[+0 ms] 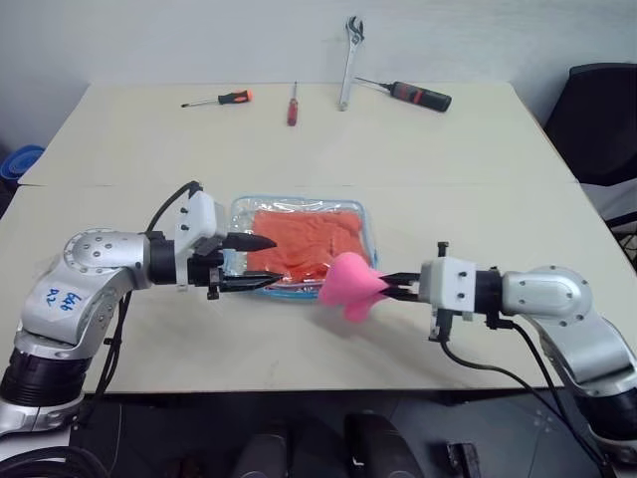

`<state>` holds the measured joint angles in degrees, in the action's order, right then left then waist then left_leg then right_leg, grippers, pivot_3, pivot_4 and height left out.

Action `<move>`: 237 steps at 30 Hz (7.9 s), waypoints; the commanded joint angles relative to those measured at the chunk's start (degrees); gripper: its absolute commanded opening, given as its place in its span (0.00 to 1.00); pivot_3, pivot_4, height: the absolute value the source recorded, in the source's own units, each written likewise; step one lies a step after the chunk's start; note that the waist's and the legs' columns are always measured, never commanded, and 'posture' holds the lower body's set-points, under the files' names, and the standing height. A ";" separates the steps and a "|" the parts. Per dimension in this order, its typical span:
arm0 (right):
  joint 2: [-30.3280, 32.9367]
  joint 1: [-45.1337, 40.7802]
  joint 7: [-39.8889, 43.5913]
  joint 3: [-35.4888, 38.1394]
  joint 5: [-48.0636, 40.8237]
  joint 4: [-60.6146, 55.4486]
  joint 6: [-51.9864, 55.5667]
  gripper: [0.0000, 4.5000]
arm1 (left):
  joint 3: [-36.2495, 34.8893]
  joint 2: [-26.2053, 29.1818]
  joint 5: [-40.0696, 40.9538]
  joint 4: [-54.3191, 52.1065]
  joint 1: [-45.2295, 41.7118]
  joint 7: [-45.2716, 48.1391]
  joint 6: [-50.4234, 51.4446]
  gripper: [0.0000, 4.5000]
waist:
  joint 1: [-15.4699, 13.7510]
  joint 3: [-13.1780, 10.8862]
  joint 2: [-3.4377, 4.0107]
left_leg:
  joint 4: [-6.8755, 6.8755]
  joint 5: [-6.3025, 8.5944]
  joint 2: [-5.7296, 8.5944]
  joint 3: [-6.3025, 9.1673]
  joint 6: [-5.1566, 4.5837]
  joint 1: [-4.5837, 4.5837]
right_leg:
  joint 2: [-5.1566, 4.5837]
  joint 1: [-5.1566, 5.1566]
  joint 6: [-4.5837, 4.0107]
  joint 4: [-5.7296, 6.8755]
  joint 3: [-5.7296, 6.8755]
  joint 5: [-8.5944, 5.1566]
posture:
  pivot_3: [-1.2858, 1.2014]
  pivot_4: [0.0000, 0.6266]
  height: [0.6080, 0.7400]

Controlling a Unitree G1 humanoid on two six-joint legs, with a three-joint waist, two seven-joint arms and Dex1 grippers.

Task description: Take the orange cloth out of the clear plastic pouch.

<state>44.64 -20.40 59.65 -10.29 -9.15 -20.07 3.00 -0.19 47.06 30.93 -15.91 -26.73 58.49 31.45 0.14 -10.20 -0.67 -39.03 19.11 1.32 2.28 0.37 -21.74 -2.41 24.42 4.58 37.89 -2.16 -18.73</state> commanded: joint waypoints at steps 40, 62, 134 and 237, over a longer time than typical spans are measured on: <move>-5.27 -13.20 -1.53 -5.47 15.55 27.79 -26.74 0.96 | 16.76 -10.29 -16.85 6.28 -1.14 6.04 -12.82 0.00 | 0.14 0.00 0.00 | -0.07 -0.02 0.00 -0.02 0.03 0.01 | 0.01 0.02 0.00 0.06 -0.03 0.00 | 0.52 0.24 1.00; -2.49 -15.78 4.30 -4.02 12.08 35.00 -32.42 0.01 | 1.46 -1.79 -13.33 -1.51 9.98 0.88 -3.92 0.00 | 0.18 0.00 0.00 | -0.02 -0.02 -0.02 0.00 0.03 0.00 | 0.00 0.04 -0.01 0.05 -0.02 0.00 | 0.52 0.24 1.00; 2.45 11.70 -14.95 2.07 -8.57 -13.27 19.66 0.18 | 7.18 -11.74 -12.17 8.56 -7.16 0.93 -0.89 0.00 | -0.81 0.06 0.05 | -0.08 0.05 -0.01 0.17 -0.01 0.21 | 0.03 -0.34 0.00 -0.08 0.09 0.00 | 0.52 0.24 1.00; 22.16 34.85 0.41 22.51 10.50 11.88 -25.14 0.01 | 8.99 -12.84 -25.18 16.19 -4.47 -11.11 -11.25 0.00 | -1.50 0.05 -0.02 | 0.04 0.04 0.04 0.23 0.04 0.57 | -0.03 -0.78 0.01 -0.33 0.14 0.00 | 0.52 0.24 1.00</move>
<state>65.19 13.71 61.59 7.18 -0.46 -12.39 -21.54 9.13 32.92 5.93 2.75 -31.94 46.09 21.03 -1.36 -10.16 -0.68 -38.99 19.15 1.35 2.50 0.40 -21.12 -2.45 23.59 4.59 37.54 -2.02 -18.72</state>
